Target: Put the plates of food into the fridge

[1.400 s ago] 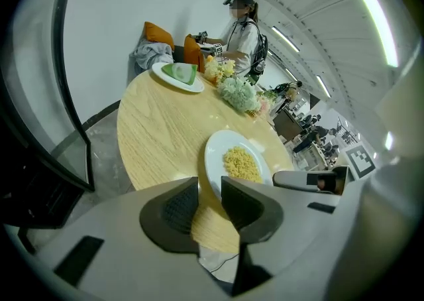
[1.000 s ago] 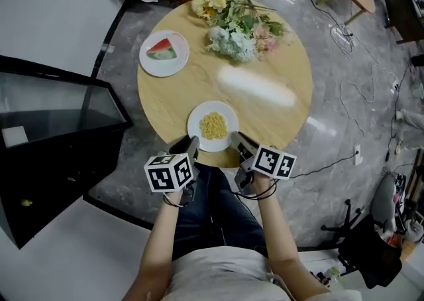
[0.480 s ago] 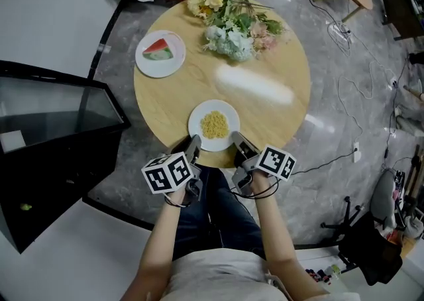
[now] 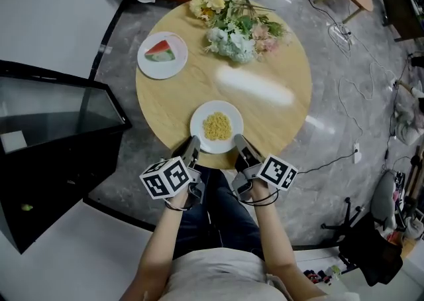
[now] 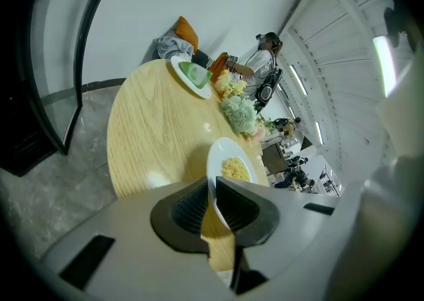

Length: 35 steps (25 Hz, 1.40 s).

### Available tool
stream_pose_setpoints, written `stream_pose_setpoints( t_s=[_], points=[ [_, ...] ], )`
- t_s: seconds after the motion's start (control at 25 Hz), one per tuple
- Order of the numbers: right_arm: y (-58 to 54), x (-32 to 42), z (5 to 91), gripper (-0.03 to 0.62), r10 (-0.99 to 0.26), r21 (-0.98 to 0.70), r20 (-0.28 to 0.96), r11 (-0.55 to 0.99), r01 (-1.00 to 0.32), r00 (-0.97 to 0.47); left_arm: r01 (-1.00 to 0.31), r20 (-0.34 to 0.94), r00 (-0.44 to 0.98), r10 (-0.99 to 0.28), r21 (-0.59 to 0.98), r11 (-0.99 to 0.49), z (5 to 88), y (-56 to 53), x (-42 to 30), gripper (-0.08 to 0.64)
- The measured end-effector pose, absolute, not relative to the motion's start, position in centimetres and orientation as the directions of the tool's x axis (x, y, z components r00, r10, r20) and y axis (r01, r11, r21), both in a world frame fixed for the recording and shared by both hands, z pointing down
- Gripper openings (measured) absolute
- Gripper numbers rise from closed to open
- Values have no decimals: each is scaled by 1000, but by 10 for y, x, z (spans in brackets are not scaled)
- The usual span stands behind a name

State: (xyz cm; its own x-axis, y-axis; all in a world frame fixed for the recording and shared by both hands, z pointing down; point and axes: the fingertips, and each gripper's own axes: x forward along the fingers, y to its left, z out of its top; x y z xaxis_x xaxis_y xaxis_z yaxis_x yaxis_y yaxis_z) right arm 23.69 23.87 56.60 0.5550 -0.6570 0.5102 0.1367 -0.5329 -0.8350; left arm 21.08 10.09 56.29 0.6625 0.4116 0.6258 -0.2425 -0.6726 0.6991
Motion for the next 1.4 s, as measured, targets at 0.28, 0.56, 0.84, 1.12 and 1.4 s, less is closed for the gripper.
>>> stream_pose_setpoints(
  t_s=[0.28,0.56,0.84,1.12,1.4],
  points=[
    [235,243,539,31,-657,-858,480,-488,157,582,-216,586,688,429,729,-649,531,95,221,40],
    [223,254,511,29,-688,-877,449,-462,134,570,-198,550,726,413,742,-640,501,85,227,40],
    [198,256,495,26,-751,-870,465,-485,85,469,-277,539,784,307,747,-605,485,59,215,40],
    [168,249,476,25,-845,-889,416,-456,-47,336,-369,515,845,141,754,-543,471,43,181,40],
    [112,205,458,25,-918,-904,363,-388,-181,157,-449,469,880,-72,772,-449,457,7,110,40]
  ],
)
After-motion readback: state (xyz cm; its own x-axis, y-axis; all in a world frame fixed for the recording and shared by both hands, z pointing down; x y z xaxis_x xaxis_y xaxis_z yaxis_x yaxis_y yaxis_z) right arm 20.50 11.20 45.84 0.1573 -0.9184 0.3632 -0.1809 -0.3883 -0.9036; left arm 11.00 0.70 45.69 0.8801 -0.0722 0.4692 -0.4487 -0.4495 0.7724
